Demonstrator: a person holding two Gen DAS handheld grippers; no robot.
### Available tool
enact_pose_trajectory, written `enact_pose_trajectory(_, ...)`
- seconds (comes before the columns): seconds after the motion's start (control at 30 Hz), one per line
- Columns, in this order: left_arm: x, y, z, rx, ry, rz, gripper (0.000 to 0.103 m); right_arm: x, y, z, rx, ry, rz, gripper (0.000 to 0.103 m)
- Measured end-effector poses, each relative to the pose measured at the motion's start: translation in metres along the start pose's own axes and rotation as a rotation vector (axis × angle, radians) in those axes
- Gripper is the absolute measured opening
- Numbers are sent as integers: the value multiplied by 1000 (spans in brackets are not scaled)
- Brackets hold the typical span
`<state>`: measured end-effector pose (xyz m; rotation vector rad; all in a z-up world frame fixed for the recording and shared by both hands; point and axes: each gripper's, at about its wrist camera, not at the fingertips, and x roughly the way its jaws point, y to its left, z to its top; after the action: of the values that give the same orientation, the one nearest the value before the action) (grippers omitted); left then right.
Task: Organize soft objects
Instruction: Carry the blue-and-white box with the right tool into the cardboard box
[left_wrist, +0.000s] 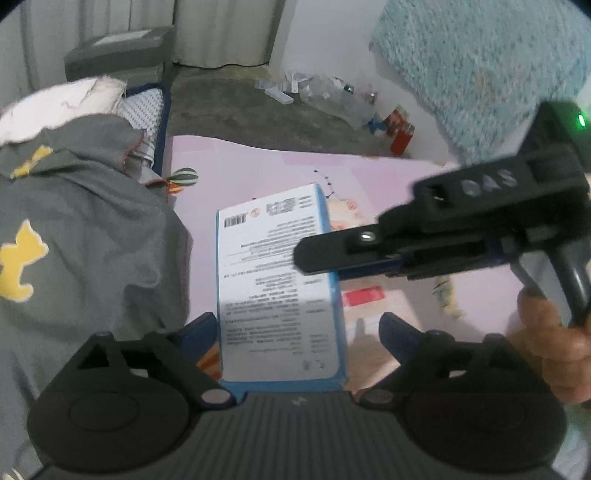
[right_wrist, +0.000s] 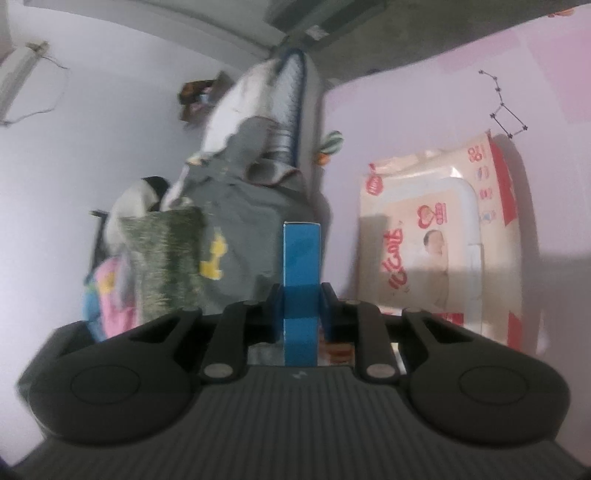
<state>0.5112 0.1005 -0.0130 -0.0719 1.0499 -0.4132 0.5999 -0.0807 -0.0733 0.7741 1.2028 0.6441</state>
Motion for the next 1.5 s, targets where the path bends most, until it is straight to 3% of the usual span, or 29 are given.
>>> enact_pose_trajectory(0.13,-9,-5,-1,-48,-3,-21,88,-14,4,-4,-6,1,21,18)
enact_pose_trajectory(0.2,-19,-13,-3,-38,-18,6,74,-23,6,-8,-5,-1,30,19)
enact_pose_trajectory(0.4,-66,-58,-9,0,-61,-10,73,-76,19,-29,-31,-17,92,19)
enact_pose_trajectory(0.57,-99,-134,-16,54,-83,-73,74,-163,22,-60,-74,-76,125,19)
enact_pose_trajectory(0.63,-105,-167,-19,83,-97,-117,79,-206,15,-75,-84,-118,116,19)
enact_pose_trajectory(0.7,-107,-199,-24,109,-119,-158,88,-248,3,-90,-85,-165,97,19)
enact_pose_trajectory(0.8,-101,-238,-32,156,-135,-178,92,-316,-24,-114,-64,-254,46,19)
enact_pose_trajectory(0.9,-92,-264,-45,192,-139,-133,92,-379,-56,-137,-47,-334,-41,19)
enact_pose_trajectory(1.03,-89,-276,-66,193,-127,-52,92,-432,-96,-158,-53,-367,-208,19)
enact_pose_trajectory(1.13,-97,-267,-85,162,-138,-2,97,-445,-128,-163,-55,-321,-289,19)
enact_pose_trajectory(1.27,-102,-248,-107,69,-153,104,97,-425,-171,-162,-46,-169,-344,20)
enact_pose_trajectory(1.4,-107,-229,-127,-42,-150,105,97,-389,-197,-153,-116,-80,-464,22)
enact_pose_trajectory(1.5,-115,-220,-140,-88,-172,94,97,-377,-202,-151,-176,-72,-551,24)
